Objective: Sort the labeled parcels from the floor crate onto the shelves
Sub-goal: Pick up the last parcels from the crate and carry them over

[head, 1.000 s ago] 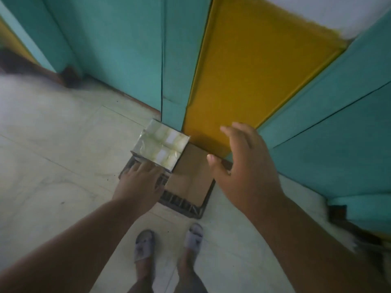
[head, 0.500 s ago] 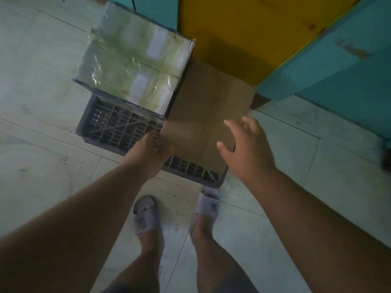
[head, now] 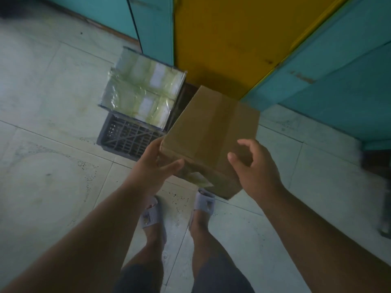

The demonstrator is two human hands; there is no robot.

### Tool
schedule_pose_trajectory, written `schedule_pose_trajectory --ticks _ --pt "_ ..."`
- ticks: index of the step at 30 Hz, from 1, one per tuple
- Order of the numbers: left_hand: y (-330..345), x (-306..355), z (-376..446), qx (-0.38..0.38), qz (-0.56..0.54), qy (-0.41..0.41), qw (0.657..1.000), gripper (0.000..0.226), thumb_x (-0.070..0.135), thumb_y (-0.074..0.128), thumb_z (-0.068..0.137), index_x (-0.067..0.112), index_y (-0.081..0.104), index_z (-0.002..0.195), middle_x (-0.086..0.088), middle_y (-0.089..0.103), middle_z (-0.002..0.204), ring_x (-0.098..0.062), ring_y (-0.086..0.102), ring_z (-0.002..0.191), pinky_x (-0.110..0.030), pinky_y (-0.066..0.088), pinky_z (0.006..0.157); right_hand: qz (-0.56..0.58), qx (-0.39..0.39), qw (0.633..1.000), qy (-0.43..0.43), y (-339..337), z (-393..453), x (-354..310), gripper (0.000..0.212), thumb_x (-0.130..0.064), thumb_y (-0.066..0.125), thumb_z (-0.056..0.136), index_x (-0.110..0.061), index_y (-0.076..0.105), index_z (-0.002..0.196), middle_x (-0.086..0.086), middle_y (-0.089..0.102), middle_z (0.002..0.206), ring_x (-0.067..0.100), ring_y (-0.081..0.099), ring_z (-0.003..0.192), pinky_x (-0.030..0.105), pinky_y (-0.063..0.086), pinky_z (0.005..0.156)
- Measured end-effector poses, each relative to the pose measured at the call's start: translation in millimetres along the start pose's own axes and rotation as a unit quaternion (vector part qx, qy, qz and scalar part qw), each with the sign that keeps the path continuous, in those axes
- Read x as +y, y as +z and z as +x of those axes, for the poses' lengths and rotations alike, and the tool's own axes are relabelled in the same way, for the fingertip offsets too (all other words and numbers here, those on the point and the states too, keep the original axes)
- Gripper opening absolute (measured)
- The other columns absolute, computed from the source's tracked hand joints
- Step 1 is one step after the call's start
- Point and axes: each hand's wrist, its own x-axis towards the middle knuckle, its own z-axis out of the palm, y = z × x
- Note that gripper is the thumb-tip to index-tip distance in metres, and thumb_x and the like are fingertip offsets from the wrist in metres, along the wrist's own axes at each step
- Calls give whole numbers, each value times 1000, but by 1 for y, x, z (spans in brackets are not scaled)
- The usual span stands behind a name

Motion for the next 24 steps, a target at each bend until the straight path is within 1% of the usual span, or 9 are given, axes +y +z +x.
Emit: schedule_pose_trajectory --ticks 2,4,7,12,15,18,20,22,24 --pt "2 44 -44 19 9 32 999 34 23 74 83 29 61 114 -2 70 103 -22 69 99 -39 58 83 44 -16 999 -26 -48 -41 -26 50 -58 55 92 -30 52 133 -4 54 133 8 50 109 8 31 66" --pt "2 84 -87 93 68 54 992 17 40 66 90 34 64 106 2 70 97 -20 68 93 -45 57 86 101 -37 992 -67 -94 -78 -53 67 -66 56 80 -33 46 137 -7 52 133 9 53 114 8 38 73" --pt "0 143 -151 147 117 54 981 42 58 52 93 27 64 119 -1 67 103 -22 64 94 -44 56 85 125 -22 985 -115 -149 -126 -91 84 -61 74 73 -32 37 143 -1 48 137 12 53 117 9 44 74" --pt "-10 214 -235 86 133 115 981 42 54 50 96 20 60 119 -7 69 106 -26 71 88 -50 60 80 329 84 936 -92 -205 -188 -152 50 -18 69 92 -23 42 133 -3 60 104 5 66 80 20 54 60" --pt "-25 236 -267 -19 192 209 959 38 46 68 87 28 58 120 2 69 108 -19 67 100 -52 56 89 454 107 885 0 -229 -214 -170 30 -17 67 93 -22 51 118 6 64 106 23 68 88 36 59 62" --pt "-37 245 -283 -101 231 246 936 76 36 84 65 41 48 132 10 65 120 -14 61 115 -47 52 97 540 65 836 74 -248 -240 -173 23 -23 66 93 -13 63 113 12 75 98 25 73 77 39 59 65" --pt "-34 242 -289 -106 235 283 924 77 28 79 76 39 41 142 12 66 116 -10 63 110 -34 53 90 543 50 837 46 -251 -262 -172 44 -36 72 88 -16 60 126 13 72 114 25 72 86 39 58 73" --pt "-26 242 -300 -84 216 320 919 61 21 69 92 34 39 143 22 62 109 11 60 96 -13 48 75 511 57 857 -26 -246 -287 -168 85 -48 75 80 -29 34 151 2 56 138 18 65 105 34 56 76" --pt "-17 242 -306 -81 198 328 920 54 19 62 96 36 38 142 26 58 108 23 57 84 -4 45 63 458 87 878 -109 -241 -310 -162 109 -42 79 74 -39 9 157 -7 45 144 10 62 111 27 58 80"
